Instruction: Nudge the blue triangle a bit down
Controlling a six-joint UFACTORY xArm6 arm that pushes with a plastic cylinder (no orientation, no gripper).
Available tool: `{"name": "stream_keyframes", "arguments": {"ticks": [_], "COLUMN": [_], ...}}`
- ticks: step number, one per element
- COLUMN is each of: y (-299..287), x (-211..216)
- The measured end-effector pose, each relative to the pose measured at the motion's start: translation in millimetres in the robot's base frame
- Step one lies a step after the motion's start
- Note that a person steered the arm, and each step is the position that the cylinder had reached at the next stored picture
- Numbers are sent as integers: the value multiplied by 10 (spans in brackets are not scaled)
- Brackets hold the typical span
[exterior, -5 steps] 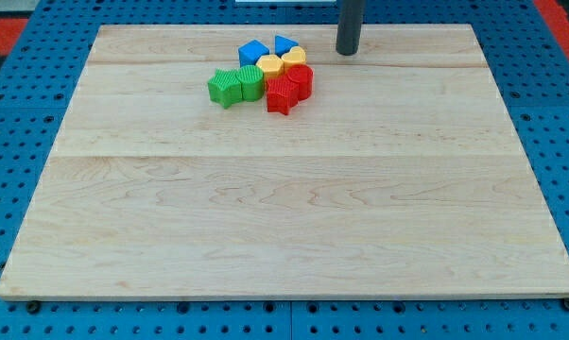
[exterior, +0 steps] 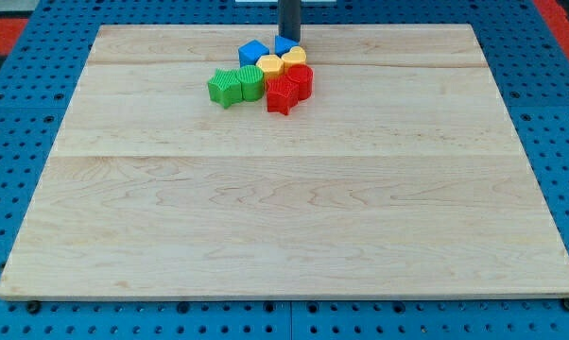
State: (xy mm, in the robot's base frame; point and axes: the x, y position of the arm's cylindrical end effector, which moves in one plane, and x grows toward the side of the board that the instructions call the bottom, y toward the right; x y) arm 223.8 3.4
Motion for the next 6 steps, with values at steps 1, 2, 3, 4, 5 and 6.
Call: {"name": "stream_keyframes", "arguments": {"ticks": [1, 2, 3, 4, 5, 6], "y": [-8, -73, -143, -145, -145, -145], "x": [0, 0, 0, 56, 124, 118]}}
